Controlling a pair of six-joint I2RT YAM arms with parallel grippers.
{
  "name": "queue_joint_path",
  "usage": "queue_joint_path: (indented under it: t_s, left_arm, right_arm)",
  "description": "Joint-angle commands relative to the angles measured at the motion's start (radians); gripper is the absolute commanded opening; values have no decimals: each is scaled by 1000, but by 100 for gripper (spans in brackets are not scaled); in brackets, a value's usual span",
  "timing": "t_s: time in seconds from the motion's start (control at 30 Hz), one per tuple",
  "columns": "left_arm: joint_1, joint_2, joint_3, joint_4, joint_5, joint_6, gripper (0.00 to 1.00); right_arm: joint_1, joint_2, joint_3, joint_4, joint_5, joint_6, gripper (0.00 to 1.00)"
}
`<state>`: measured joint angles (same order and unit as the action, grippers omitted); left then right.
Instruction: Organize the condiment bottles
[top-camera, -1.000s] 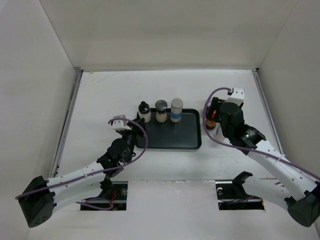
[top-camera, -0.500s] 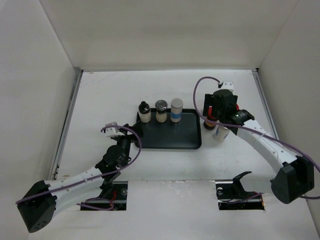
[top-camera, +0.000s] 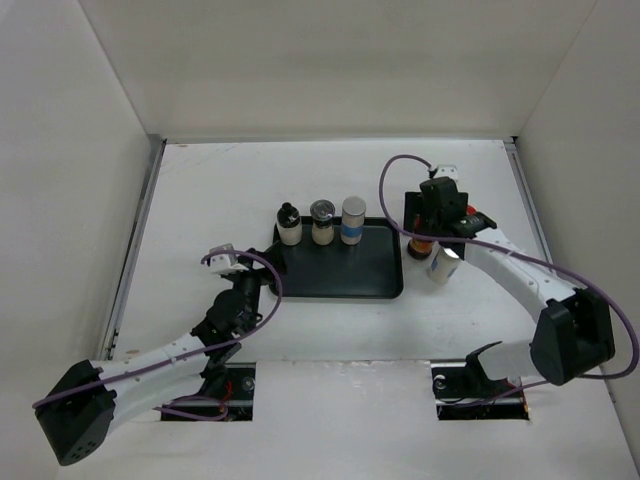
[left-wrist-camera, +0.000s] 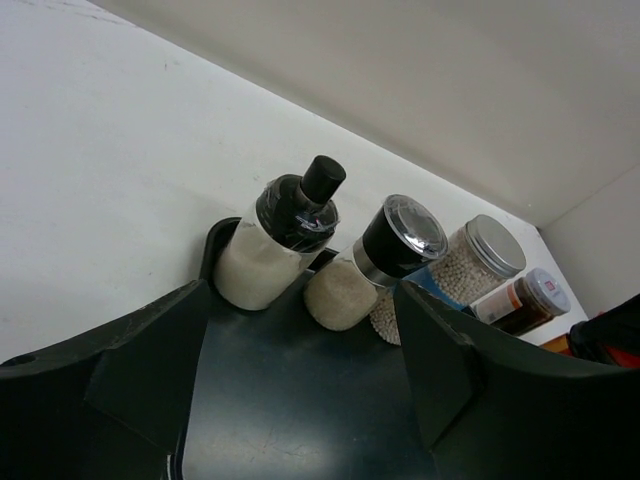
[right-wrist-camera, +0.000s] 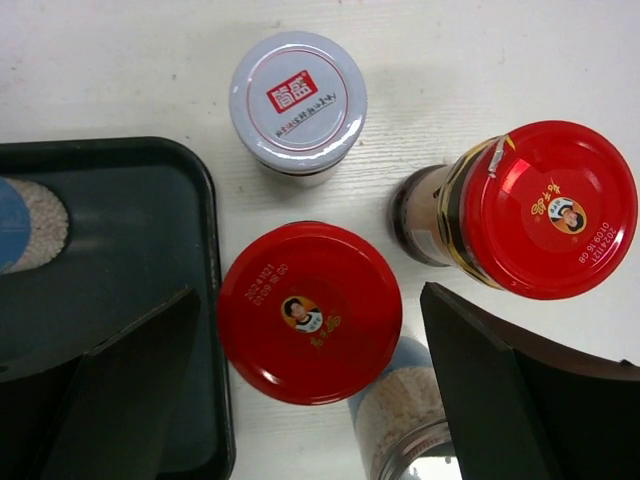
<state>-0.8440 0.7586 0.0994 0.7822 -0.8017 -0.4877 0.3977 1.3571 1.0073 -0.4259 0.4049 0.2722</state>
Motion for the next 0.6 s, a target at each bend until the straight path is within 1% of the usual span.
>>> queue_joint_path:
  t_s: [0.0, 0.2, 0.33, 0.4, 0.5, 0.57]
  left_arm:
    - [16, -12, -7, 52, 1, -14, 73]
    - [24, 4, -7, 54, 6, -20, 74]
    - [29, -8, -9, 52, 12, -22, 74]
    - [30, -10, -12, 52, 9, -22, 74]
    - [30, 1, -9, 52, 12, -23, 78]
    - [30, -7, -10, 52, 12, -23, 83]
  right_arm:
    - [-20, 17, 40, 45, -15, -16, 97]
    - [-20, 59, 63, 41, -18, -16, 83]
    - [-18, 66, 73, 39, -23, -16, 68]
    - [-17, 57, 76, 44, -11, -16, 63]
    - [-17, 2, 76, 99, 29, -7, 59]
    - [-7, -38, 89, 122, 57, -11, 58]
